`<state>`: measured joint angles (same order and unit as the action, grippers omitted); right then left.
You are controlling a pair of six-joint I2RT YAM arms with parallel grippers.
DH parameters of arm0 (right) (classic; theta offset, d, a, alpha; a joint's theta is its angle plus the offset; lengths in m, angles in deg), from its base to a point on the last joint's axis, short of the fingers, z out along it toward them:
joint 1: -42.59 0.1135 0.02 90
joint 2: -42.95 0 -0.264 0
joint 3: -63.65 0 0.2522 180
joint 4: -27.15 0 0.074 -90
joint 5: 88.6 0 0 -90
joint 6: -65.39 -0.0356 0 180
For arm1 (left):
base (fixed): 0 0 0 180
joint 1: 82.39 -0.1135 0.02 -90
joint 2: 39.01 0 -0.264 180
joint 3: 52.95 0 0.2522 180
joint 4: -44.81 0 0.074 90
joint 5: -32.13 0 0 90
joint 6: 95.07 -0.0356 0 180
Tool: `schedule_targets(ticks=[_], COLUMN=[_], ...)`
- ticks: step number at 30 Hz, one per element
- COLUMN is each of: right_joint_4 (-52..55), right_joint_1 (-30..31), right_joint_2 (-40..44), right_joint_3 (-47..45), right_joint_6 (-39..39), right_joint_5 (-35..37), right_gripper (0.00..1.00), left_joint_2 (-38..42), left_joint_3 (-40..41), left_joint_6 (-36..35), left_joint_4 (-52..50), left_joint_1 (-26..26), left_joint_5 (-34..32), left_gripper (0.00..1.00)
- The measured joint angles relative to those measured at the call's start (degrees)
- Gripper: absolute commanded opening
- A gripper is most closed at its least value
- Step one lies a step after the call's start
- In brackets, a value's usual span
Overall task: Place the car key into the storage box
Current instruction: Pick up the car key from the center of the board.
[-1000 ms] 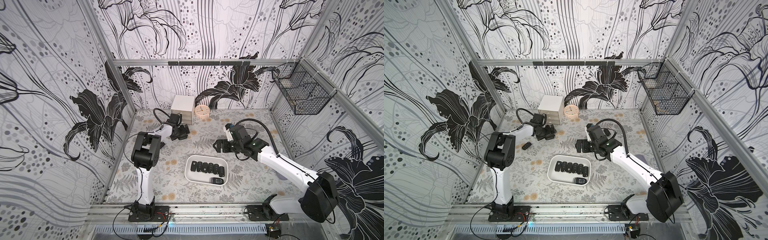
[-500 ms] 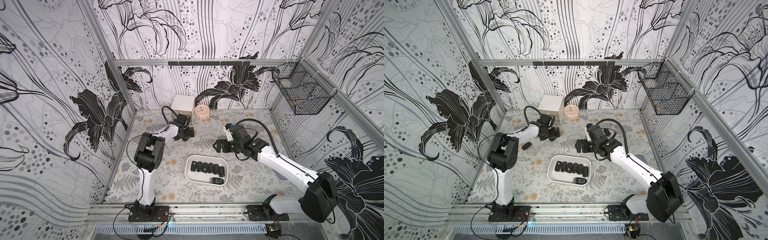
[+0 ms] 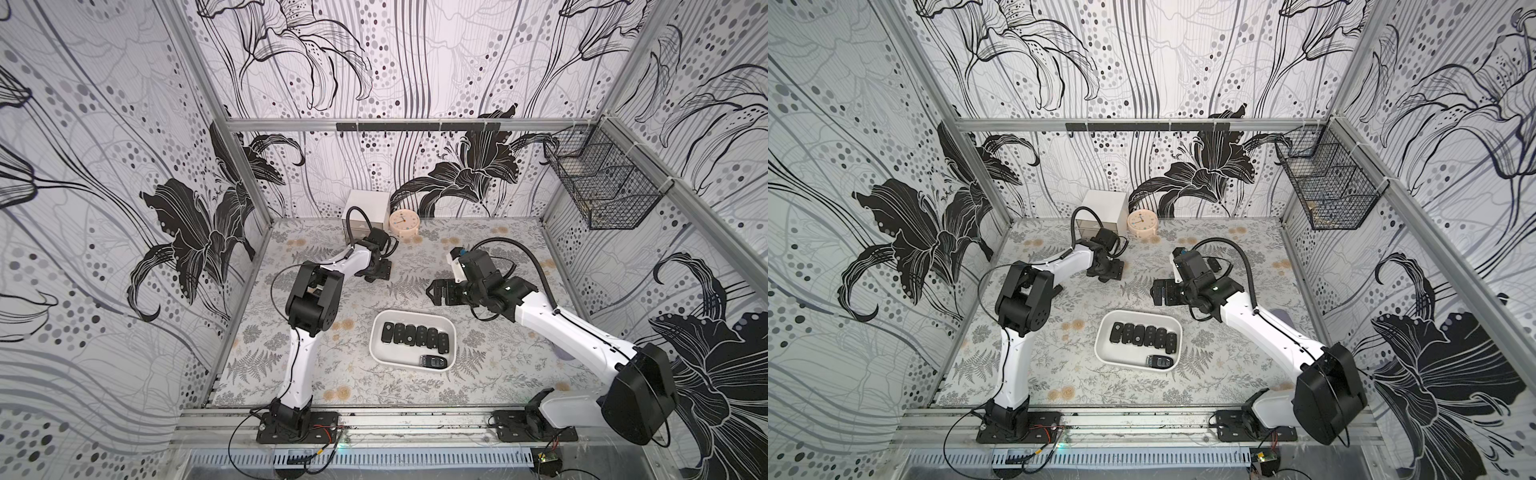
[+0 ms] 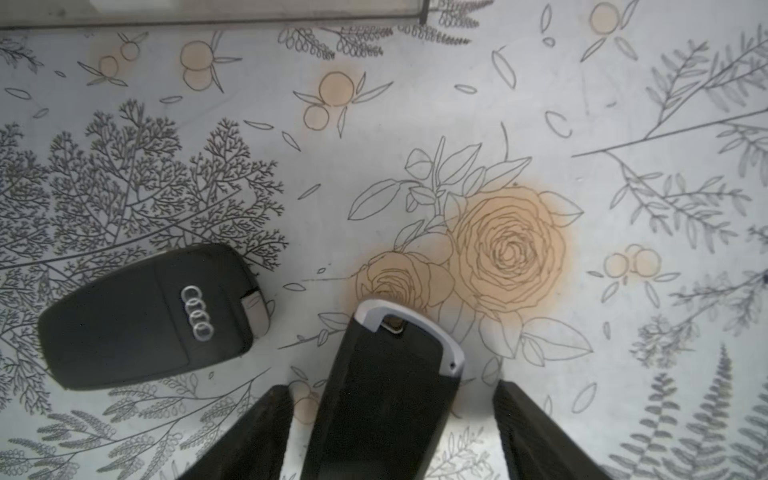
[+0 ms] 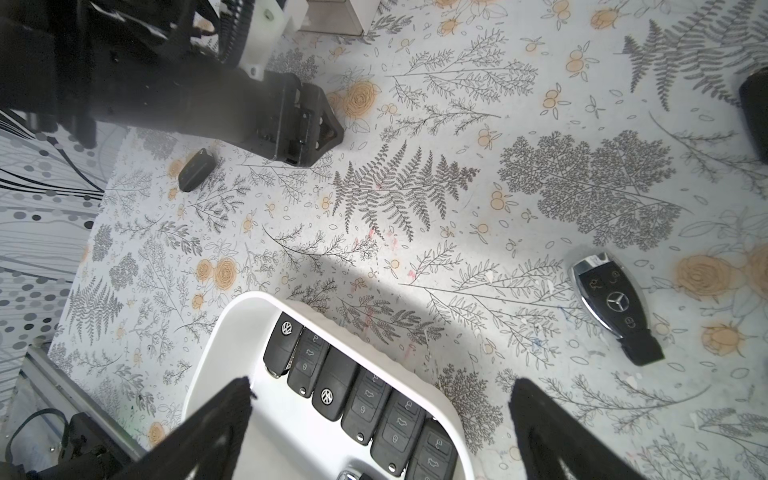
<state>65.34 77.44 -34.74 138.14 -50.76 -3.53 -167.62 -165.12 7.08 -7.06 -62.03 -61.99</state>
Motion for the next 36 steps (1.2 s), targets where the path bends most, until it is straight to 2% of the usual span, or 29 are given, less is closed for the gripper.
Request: schedule_targets(ticks=[4,9,11,13,17,22,28,36], right_joint_4=[0.0,0.02,0.02,0.0,-0.02,-0.07,-0.07,0.39], right_joint_1=[0.0,0.0,0.0,0.0,0.0,0.0,1.36,6.05], right_joint_2=[0.0,0.0,0.0,0.02,0.02,0.02,0.33,4.0], right_joint_3=[0.0,0.0,0.0,0.0,0.0,-0.02,-0.48,-2.21], right_joint_6=[0.0,0.0,0.0,0.0,-0.04,-0.5,-1.73,-4.11], right_joint_5=[0.0,0.0,0.0,0.0,0.0,-0.02,0.85,5.62], right_gripper=[1.0,1.0,1.0,1.0,1.0,1.0,1.0,1.0], left_joint_2=[-0.76,-1.11,-1.14,-1.14,-0.81,3.02,12.17,25.88], left_joint_3=[-1.25,-2.08,-2.14,-2.14,-1.68,2.97,8.61,17.38], left_joint_6=[-0.74,-1.31,-1.38,-1.29,-0.81,1.09,3.98,6.58], left_joint_4=[-0.46,-1.29,-1.46,-1.51,-1.38,-1.66,-1.53,0.04], left_joint_1=[0.48,0.66,0.66,0.7,0.7,0.94,1.84,5.64], left_joint_5=[-0.98,-1.44,-1.46,-1.46,-1.42,-0.57,0.52,2.51], left_gripper=[0.59,0.36,0.34,0.27,0.27,0.27,0.27,0.27])
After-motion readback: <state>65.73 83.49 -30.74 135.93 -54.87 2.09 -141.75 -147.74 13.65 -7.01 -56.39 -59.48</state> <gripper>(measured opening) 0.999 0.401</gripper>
